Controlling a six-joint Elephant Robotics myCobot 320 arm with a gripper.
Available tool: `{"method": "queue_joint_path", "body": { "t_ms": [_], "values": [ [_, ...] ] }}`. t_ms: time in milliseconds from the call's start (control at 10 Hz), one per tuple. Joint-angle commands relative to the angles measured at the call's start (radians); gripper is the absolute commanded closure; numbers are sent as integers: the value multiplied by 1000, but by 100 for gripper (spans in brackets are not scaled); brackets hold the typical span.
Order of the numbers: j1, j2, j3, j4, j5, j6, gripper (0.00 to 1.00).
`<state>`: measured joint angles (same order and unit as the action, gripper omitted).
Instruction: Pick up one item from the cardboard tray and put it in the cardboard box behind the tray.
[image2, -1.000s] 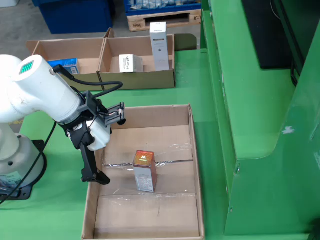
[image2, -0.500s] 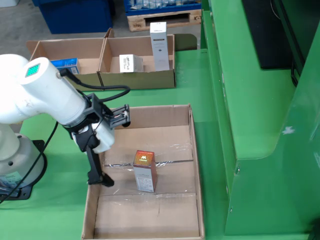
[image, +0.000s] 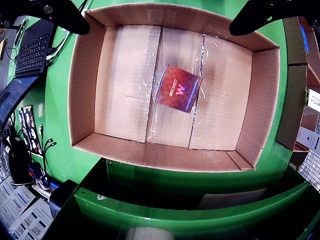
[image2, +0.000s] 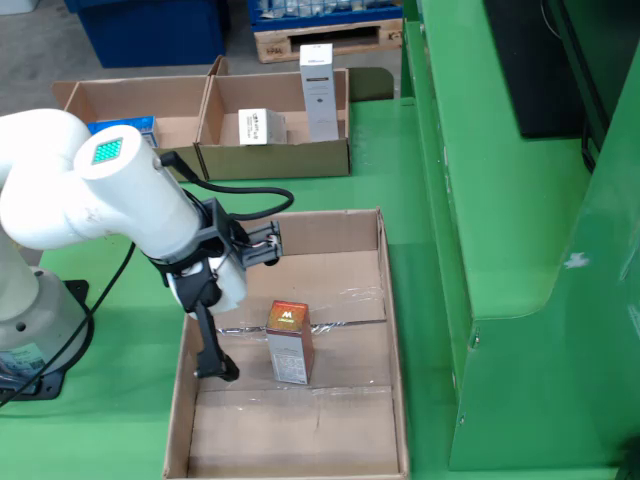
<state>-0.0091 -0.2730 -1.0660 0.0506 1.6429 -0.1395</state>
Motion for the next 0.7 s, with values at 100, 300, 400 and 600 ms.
{"method": "queue_joint_path", "body": {
  "t_ms": [100, 300, 400, 600],
  "values": [
    [-12, -91, 290, -26, 5, -8, 0],
    [-14, -138, 373, -63, 7, -13, 0],
    [-14, -178, 447, -93, 11, -17, 0],
    [-12, -184, 455, -95, 10, -16, 0]
  ]
}}
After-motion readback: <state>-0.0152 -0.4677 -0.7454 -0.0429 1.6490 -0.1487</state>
